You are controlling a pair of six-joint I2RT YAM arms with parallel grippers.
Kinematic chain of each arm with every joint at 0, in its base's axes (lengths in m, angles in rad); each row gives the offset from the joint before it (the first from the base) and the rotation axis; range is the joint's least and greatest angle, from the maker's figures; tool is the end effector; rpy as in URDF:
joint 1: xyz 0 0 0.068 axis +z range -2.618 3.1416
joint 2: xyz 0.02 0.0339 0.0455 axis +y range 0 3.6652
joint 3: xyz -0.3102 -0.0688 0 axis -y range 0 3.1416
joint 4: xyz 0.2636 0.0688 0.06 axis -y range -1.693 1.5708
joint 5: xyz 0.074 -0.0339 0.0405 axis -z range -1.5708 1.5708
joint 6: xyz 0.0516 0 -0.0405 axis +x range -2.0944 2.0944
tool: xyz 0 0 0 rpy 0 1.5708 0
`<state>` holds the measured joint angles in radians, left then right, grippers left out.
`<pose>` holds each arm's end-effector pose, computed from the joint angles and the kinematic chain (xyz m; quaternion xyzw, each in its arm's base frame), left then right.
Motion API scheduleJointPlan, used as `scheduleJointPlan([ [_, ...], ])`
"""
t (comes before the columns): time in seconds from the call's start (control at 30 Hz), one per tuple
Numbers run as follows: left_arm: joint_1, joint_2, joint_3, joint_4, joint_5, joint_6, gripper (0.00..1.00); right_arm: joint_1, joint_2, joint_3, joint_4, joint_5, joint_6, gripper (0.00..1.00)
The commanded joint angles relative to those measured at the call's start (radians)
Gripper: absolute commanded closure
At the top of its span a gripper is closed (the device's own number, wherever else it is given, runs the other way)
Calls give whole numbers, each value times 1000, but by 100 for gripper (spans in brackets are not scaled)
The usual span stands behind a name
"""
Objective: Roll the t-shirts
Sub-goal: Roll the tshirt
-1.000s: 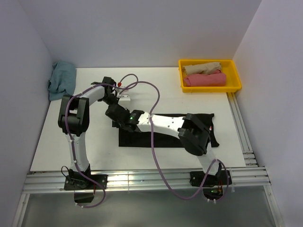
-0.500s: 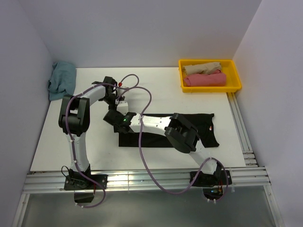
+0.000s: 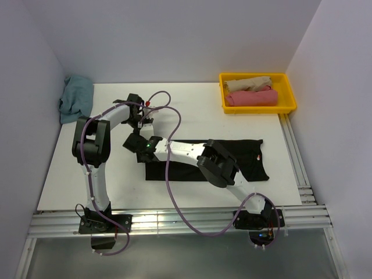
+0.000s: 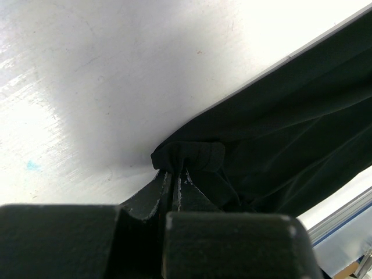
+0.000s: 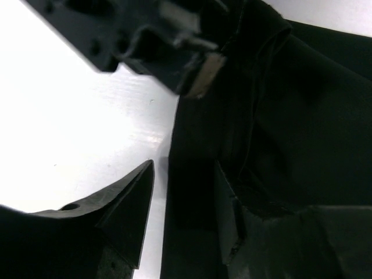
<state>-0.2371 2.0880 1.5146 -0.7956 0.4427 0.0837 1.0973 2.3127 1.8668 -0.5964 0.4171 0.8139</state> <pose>0.4337 -0.1275 0.1724 0.1769 0.9546 -0.2253 0.0812 0.2714 0.4839 0.1780 -0.0798 0.9425 0.0933 0.3107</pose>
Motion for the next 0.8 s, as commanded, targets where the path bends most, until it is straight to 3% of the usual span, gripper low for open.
scheduleJointPlan([
  [0.0, -5, -45, 36, -22, -15, -2, 99, 6, 54, 57, -92, 3, 25, 49],
  [0.27, -5, -51, 41, -22, -27, -4, 100, 4, 65, 34, -140, -12, 65, 70],
  [0.33, -5, -52, 42, -25, -27, -6, 100, 3, 50, -1, -109, -32, 71, 77],
  [0.37, -5, -54, 47, -27, -25, -6, 99, 3, 39, -17, -92, -37, 77, 85],
  [0.5, -5, -66, 47, -24, -36, -2, 95, -7, -56, -194, 73, -99, 94, 87],
  [0.57, -5, -68, 50, -22, -41, -1, 92, -20, -132, -321, 234, -161, 103, 86],
  [0.77, -5, -83, 70, -14, -29, 4, 74, -68, -259, -532, 547, -253, 175, 86],
])
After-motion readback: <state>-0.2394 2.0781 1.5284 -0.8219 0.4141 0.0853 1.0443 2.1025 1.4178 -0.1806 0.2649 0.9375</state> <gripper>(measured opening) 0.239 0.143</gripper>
